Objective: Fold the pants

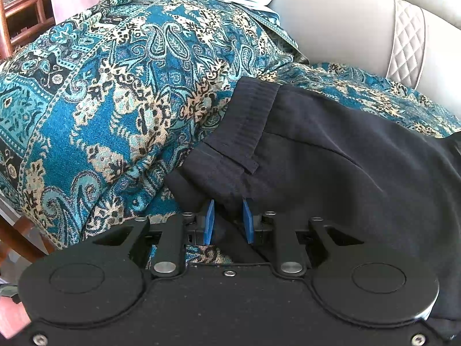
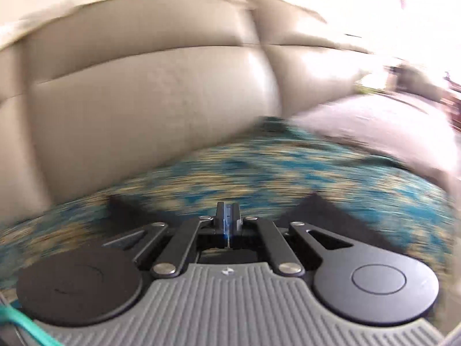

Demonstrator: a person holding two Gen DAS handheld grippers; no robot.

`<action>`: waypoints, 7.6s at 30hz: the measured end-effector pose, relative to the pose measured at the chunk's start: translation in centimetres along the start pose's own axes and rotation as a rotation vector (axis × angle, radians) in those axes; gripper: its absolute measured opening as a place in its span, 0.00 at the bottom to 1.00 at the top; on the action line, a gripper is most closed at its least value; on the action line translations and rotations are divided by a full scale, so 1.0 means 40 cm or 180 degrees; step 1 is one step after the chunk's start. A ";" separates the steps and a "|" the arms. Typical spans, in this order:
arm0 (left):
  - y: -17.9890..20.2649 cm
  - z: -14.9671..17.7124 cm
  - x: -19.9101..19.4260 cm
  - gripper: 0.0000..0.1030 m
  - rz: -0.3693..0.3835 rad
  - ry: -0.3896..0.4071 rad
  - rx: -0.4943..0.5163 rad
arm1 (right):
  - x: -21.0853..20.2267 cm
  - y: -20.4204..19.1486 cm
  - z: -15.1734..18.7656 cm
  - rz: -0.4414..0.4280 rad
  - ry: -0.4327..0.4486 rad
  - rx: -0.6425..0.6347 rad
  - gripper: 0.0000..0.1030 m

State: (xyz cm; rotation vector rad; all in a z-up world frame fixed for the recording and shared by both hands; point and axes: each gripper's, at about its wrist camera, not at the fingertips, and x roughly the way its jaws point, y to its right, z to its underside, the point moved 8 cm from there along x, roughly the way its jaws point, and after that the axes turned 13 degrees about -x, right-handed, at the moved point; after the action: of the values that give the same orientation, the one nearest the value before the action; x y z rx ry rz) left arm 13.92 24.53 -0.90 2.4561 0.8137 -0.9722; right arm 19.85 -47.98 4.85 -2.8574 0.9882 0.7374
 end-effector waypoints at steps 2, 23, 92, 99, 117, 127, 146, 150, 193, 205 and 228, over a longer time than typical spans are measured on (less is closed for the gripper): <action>-0.003 -0.001 0.000 0.21 0.0029 -0.0010 -0.0014 | 0.003 0.090 0.010 0.0229 -0.0036 0.0188 0.03; 0.005 0.000 0.001 0.21 -0.0062 0.0006 0.0008 | 0.009 -0.348 0.094 -0.1015 -0.0002 -0.1468 0.73; 0.014 0.003 -0.003 0.23 -0.0087 -0.0045 0.0081 | 0.018 0.362 0.242 -0.0228 -0.0603 0.1044 0.12; 0.007 0.005 -0.004 0.23 -0.0037 -0.0042 0.0030 | -0.024 0.294 0.171 -0.0365 -0.0336 0.1264 0.08; -0.016 0.013 -0.004 0.23 0.0143 -0.0056 -0.0171 | -0.594 -0.736 0.400 -0.2706 0.0037 -0.1667 0.20; -0.013 0.019 -0.014 0.27 0.0224 -0.0002 -0.0097 | -0.745 -0.733 0.445 -0.3089 0.0423 -0.2489 0.69; 0.259 0.062 -0.282 0.45 0.1232 0.0332 0.0502 | -0.557 -0.530 0.336 -0.1919 0.0431 -0.1284 0.76; 0.389 0.130 -0.313 0.45 0.1511 0.0208 0.0624 | -0.531 -0.474 0.335 -0.1846 0.0366 -0.1129 0.76; 0.555 0.407 -0.327 0.35 0.1609 0.0079 0.1299 | -0.460 -0.276 0.415 -0.1537 0.0329 -0.1274 0.70; 0.439 0.297 -0.338 0.64 0.1476 0.0106 0.1023 | -0.503 -0.333 0.396 -0.1661 0.0596 -0.1174 0.78; 0.034 0.110 -0.179 0.85 0.0639 0.0266 -0.0068 | -0.652 -0.643 0.428 -0.2465 0.0841 -0.1481 1.00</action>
State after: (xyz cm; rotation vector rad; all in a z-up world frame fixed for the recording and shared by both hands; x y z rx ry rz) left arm 8.35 18.51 1.32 2.5161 0.5855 -0.7894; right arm 9.83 -9.39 -1.92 -3.3650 -0.3843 0.5548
